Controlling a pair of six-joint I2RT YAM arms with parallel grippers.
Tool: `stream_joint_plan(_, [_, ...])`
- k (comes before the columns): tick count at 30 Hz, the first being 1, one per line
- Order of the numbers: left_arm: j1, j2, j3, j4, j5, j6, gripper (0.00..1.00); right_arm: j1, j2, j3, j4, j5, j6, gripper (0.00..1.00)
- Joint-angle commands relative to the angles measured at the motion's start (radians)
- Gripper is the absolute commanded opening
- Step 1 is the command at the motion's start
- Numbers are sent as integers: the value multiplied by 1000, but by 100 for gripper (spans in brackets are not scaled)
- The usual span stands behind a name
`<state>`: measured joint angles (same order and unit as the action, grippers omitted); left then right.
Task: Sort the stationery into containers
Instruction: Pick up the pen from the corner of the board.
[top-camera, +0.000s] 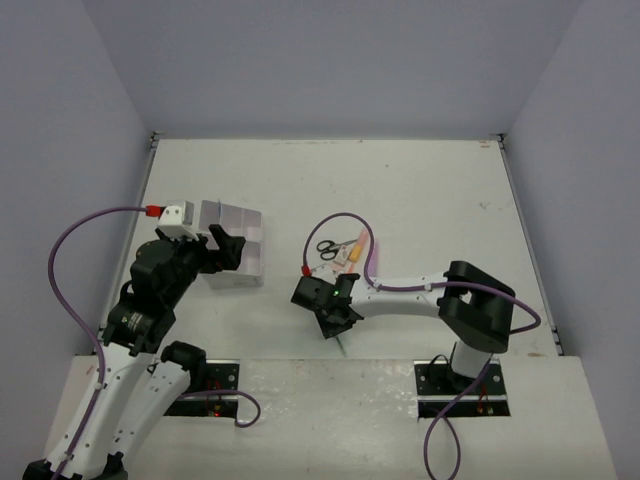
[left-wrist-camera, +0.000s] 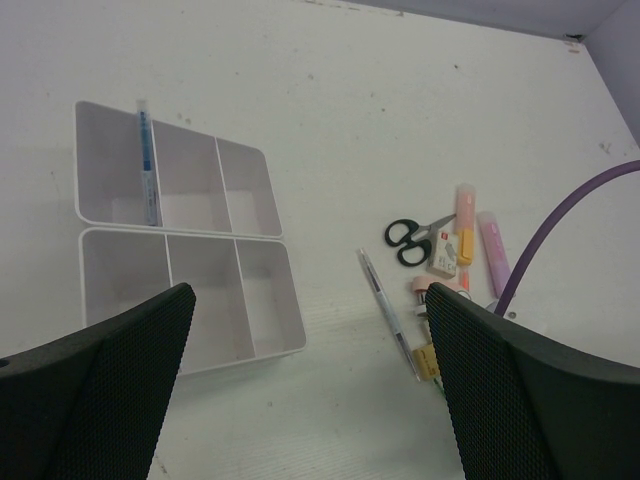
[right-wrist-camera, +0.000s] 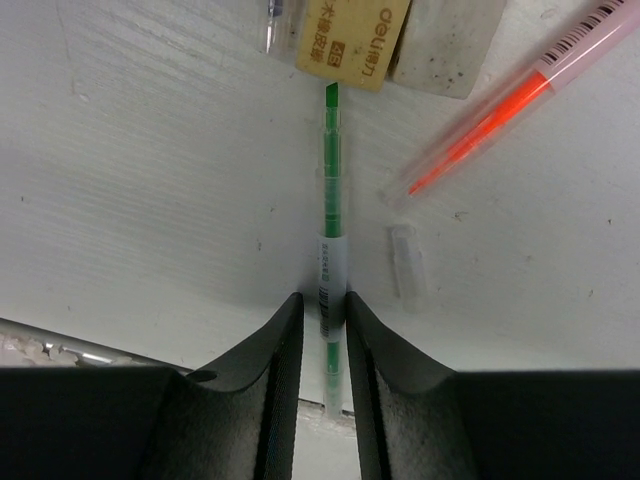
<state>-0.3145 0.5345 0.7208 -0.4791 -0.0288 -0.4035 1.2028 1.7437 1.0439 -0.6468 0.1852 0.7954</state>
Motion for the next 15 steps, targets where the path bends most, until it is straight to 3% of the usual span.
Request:
stream_joint_plan(1, [5, -7, -8, 31, 24, 25, 100, 7, 46, 34, -24, 15, 21, 25])
stream_joint_plan(15, [4, -8, -9, 31, 24, 25, 100, 33, 29, 54, -48, -15, 10, 5])
